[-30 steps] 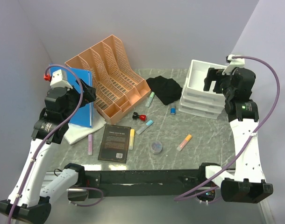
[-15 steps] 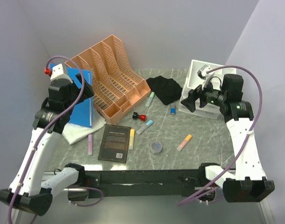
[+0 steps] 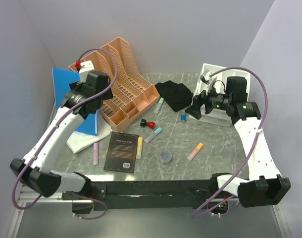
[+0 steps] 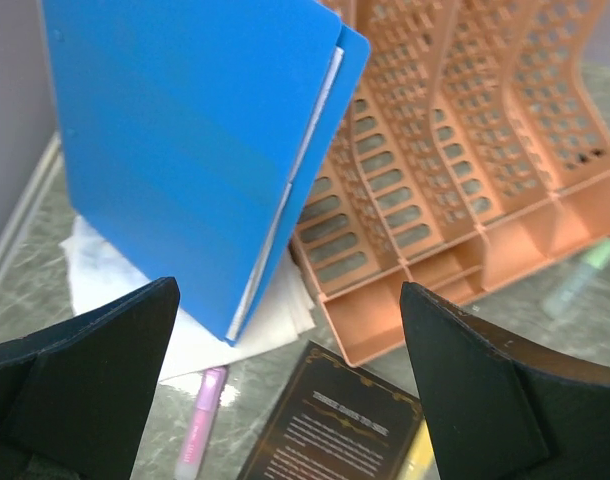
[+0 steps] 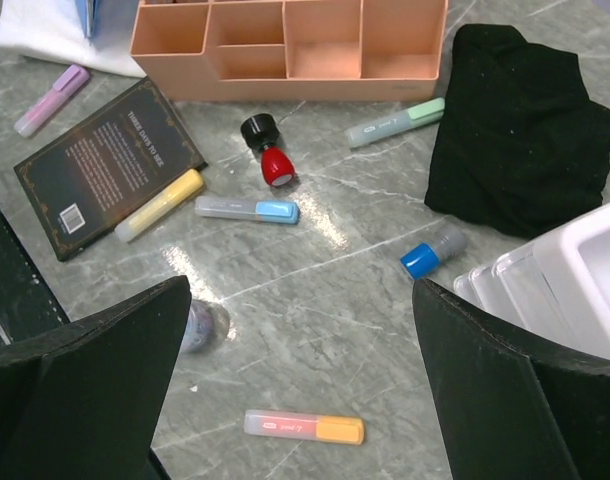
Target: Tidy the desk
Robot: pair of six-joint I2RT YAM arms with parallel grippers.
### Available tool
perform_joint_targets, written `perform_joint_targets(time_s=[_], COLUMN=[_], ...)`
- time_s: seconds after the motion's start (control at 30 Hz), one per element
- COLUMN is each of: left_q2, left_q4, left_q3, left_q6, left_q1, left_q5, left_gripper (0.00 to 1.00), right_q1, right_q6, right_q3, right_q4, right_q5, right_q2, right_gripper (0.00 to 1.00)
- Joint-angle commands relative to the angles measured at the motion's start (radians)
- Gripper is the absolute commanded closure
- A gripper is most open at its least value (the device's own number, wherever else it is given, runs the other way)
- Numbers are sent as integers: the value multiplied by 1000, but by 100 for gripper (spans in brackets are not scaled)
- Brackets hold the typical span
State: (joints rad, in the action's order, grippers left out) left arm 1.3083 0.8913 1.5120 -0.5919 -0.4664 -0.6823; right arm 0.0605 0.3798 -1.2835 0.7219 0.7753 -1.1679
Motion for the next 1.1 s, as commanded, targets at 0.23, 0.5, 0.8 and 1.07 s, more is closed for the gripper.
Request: perform_joint_targets(time_s=[0.23, 0.5, 0.8, 1.07], left_q2=[221, 315, 306, 319], left_q4=[63, -50, -133, -184], left_q3=[126, 125, 19, -6], left_q6=[-42, 17, 86, 130], left_q1=[6, 57, 84, 103], left_q5=[-237, -162, -181, -194], left_gripper=[1, 3, 16, 37], right_q1=[27, 30, 30, 33], right_q6=[-21, -19, -24, -18], right_q3=[19, 46, 61, 35], right_q4=[-50, -64, -76, -59], right_q5=[16, 18, 27, 41], right_q2=[4, 20, 24, 13], right_gripper=[0, 0, 0, 0])
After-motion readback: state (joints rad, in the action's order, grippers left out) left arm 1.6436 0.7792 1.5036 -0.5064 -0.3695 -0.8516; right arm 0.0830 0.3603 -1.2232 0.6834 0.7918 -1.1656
